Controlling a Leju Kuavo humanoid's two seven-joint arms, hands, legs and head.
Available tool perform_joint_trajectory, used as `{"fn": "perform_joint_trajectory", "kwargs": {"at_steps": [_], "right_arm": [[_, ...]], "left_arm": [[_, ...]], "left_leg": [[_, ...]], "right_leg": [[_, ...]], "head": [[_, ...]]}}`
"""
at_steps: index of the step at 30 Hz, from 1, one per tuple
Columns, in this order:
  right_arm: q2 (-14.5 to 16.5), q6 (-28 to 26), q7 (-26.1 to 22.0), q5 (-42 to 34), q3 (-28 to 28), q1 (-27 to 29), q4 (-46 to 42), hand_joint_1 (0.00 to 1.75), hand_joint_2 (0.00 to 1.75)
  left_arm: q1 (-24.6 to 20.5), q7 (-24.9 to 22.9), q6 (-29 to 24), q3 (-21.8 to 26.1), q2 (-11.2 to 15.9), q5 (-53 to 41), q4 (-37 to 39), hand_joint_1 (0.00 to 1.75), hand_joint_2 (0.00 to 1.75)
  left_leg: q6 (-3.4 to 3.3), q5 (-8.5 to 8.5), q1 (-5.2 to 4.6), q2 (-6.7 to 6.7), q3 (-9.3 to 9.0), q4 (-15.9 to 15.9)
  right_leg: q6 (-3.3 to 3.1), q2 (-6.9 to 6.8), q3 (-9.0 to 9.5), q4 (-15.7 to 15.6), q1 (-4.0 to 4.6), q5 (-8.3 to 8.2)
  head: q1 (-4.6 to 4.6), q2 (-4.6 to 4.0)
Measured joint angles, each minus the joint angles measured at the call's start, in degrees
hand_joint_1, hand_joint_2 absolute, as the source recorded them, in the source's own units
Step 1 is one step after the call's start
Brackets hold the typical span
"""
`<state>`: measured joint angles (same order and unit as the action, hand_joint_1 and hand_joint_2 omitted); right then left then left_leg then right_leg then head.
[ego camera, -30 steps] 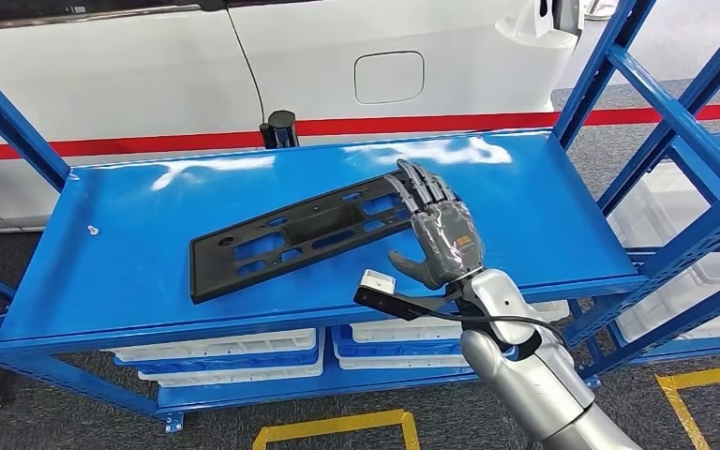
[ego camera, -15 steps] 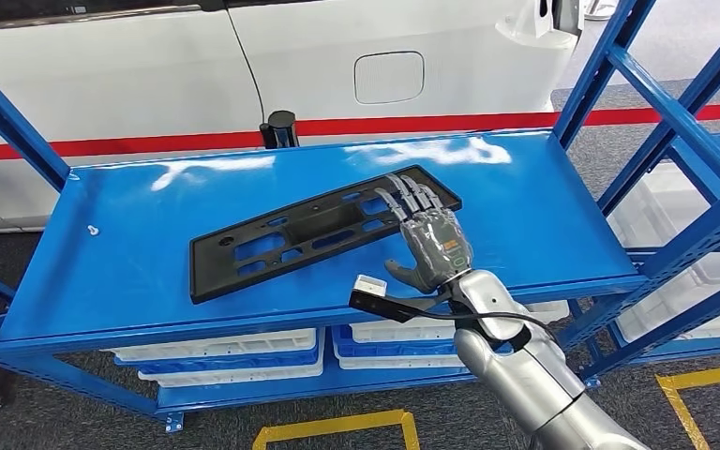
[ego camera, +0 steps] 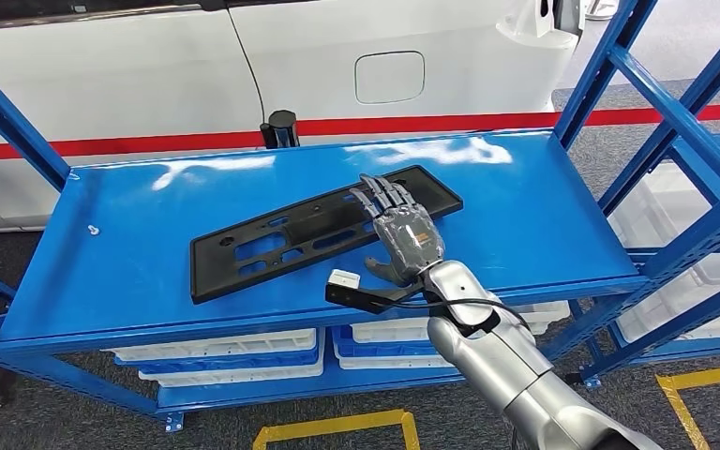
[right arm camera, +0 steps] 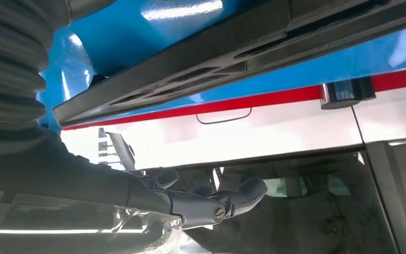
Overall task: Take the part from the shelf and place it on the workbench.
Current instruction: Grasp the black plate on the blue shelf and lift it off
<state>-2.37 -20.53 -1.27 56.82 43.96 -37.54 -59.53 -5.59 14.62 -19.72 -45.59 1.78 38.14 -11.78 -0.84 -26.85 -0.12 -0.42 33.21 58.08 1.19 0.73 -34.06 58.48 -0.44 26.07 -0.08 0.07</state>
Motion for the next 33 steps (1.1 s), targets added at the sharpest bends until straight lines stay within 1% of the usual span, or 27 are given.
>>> {"fn": "perform_joint_trajectory", "kwargs": {"at_steps": [5,13,22,27,33], "right_arm": [[1.6,-0.7,0.8,0.2,0.6,-1.8,4.3,0.0,1.75],[2.6,-0.9,1.3,0.2,1.1,-3.0,8.0,0.0,1.75],[4.4,-2.2,1.6,-1.0,1.1,-6.4,17.1,0.0,1.75],[5.8,-3.7,2.1,-1.4,0.7,-8.3,21.3,0.0,1.75],[6.6,-6.0,2.3,-1.8,-0.3,-9.1,23.9,0.0,1.75]], "left_arm": [[-0.1,-0.1,0.0,0.0,0.0,0.0,0.0,0.0,0.0],[-0.1,-0.1,0.0,0.0,0.0,0.0,0.0,0.0,0.0],[-0.2,-0.8,-0.1,0.0,0.0,-0.3,0.0,0.0,0.0],[-0.4,-0.8,-0.2,0.0,0.0,-0.6,0.0,0.0,0.0],[-0.5,-0.9,-0.3,0.0,0.0,-0.9,0.0,0.0,0.0]], "left_leg": [[0.0,0.0,0.0,0.0,-0.01,0.0],[0.0,0.0,0.0,0.0,-0.01,0.0],[0.0,0.0,0.0,0.0,-0.02,0.0],[0.01,0.01,0.0,0.01,-0.03,0.0],[0.01,0.01,0.0,0.01,-0.03,0.0]], "right_leg": [[0.0,0.0,-0.01,0.0,0.0,0.0],[0.0,0.0,-0.01,0.0,0.0,0.0],[0.0,0.01,-0.01,0.0,0.0,-0.01],[0.0,0.01,-0.01,0.0,0.0,0.0],[0.0,0.01,-0.01,0.0,0.0,0.0]], "head": [[-0.01,0.0],[0.0,0.0],[-0.01,0.0],[-0.01,0.0],[0.01,0.0]]}}
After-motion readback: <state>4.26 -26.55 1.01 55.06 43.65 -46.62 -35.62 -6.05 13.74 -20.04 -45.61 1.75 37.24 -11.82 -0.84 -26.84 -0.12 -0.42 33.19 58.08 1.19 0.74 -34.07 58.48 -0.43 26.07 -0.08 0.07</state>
